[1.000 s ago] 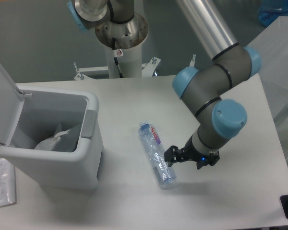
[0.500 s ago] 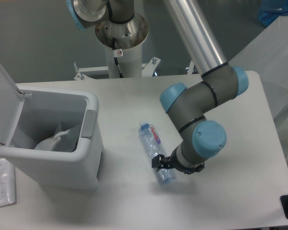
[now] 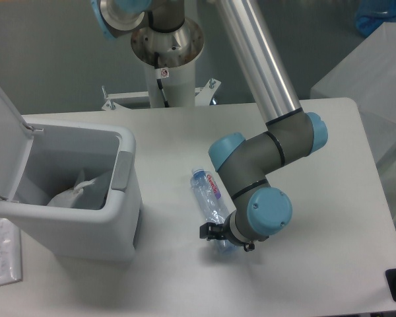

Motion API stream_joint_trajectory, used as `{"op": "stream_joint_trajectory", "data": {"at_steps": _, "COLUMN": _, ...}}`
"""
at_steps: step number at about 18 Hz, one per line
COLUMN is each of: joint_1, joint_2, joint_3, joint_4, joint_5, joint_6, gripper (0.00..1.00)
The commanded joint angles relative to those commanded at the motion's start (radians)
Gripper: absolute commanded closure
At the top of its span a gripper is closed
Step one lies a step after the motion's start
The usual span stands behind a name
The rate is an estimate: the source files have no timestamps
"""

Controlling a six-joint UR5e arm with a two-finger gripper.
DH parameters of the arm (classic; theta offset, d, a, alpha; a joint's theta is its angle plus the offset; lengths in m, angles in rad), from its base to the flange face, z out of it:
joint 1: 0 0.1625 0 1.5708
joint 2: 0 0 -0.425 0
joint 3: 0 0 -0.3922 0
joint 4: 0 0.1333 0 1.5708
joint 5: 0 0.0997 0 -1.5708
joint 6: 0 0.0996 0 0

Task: Place the trash in the trash can
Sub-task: 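Lower the gripper onto the bottle's cap end and close on it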

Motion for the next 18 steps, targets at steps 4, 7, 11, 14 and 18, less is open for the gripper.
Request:
{"op": "stream_joint_trajectory", "data": {"at_steps": 4, "joint_1": 0.0, "joint_2": -0.005, "joint_3": 0.008, "joint_4": 0.008, "joint_5": 0.0, "joint_6": 0.0, "gripper": 0.0}}
{"op": "stream_joint_trajectory", "data": {"at_steps": 7, "joint_1": -0.002, "joint_2": -0.011, "joint_3": 0.017, "joint_4": 0.006, "joint_5": 0.0, "joint_6": -0.003, "gripper": 0.03}}
{"op": "stream_joint_trajectory", "data": {"at_steps": 11, "joint_1": -0.002, "joint_2": -0.012, "joint_3": 0.017, "joint_4": 0.006, "joint_5": -0.002, "joint_6": -0.009, "gripper": 0.21}}
{"op": "stream_joint_trajectory", "data": {"at_steps": 14, "joint_1": -0.002, "joint_2": -0.014, "joint_3": 0.017, "joint_4": 0.006, "joint_5": -0.002, "joint_6": -0.009, "gripper": 0.34}}
{"op": "stream_joint_trajectory", "data": {"at_steps": 18, "joint_1": -0.002, "joint_2": -0.012, "joint_3": 0.018, "joint_4": 0.006, "joint_5": -0.002, "joint_6": -0.009, "gripper": 0.34}}
